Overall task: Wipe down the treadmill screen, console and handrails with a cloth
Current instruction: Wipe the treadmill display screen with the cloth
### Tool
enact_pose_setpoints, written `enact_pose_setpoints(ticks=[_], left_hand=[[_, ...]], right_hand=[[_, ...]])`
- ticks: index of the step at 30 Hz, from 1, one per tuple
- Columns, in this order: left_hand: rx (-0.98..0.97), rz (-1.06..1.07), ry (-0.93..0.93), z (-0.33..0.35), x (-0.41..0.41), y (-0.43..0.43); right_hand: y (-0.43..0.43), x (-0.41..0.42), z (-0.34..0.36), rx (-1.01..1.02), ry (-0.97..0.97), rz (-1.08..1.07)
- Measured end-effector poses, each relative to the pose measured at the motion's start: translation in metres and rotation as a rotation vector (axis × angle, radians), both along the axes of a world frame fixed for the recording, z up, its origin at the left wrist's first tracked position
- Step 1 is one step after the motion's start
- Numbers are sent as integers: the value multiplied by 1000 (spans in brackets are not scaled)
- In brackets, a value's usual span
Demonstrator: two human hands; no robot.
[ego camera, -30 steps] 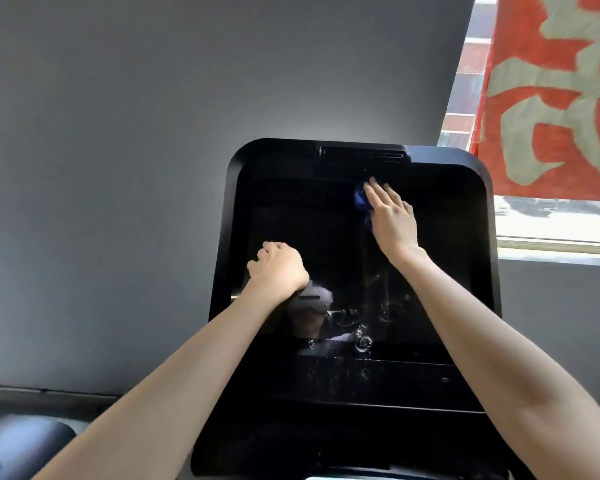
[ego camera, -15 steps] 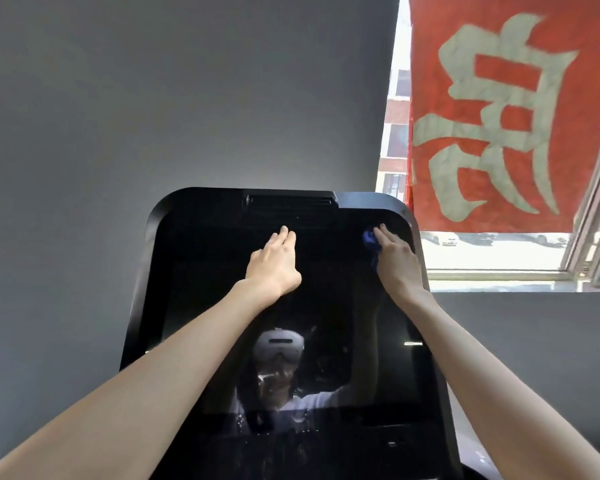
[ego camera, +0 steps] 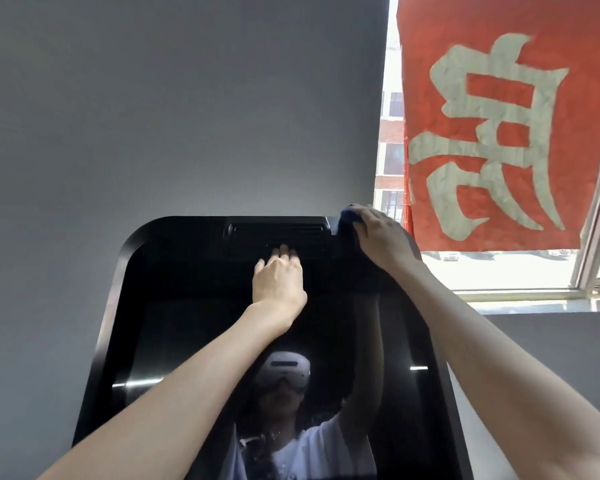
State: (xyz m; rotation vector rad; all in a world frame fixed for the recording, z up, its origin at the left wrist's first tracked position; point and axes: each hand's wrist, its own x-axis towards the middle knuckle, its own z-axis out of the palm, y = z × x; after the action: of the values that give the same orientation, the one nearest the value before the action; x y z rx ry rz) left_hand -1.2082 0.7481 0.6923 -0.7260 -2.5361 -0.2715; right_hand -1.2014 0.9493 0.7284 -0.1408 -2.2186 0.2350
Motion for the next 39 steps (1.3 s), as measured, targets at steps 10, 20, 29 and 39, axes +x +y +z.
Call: enact_pose_setpoints(ticks=[10, 20, 29, 39], left_hand=[[25, 92, -56, 10, 11, 3], [59, 70, -117, 16, 13, -4], [51, 83, -96, 11, 15, 1], [104, 82, -146, 13, 20, 3]], right_hand=[[-11, -9, -1, 18, 64, 103], [-20, -6, 4, -61, 37, 214], [-27, 0, -19, 105, 121, 81], [-8, 17, -50, -518, 379, -373]])
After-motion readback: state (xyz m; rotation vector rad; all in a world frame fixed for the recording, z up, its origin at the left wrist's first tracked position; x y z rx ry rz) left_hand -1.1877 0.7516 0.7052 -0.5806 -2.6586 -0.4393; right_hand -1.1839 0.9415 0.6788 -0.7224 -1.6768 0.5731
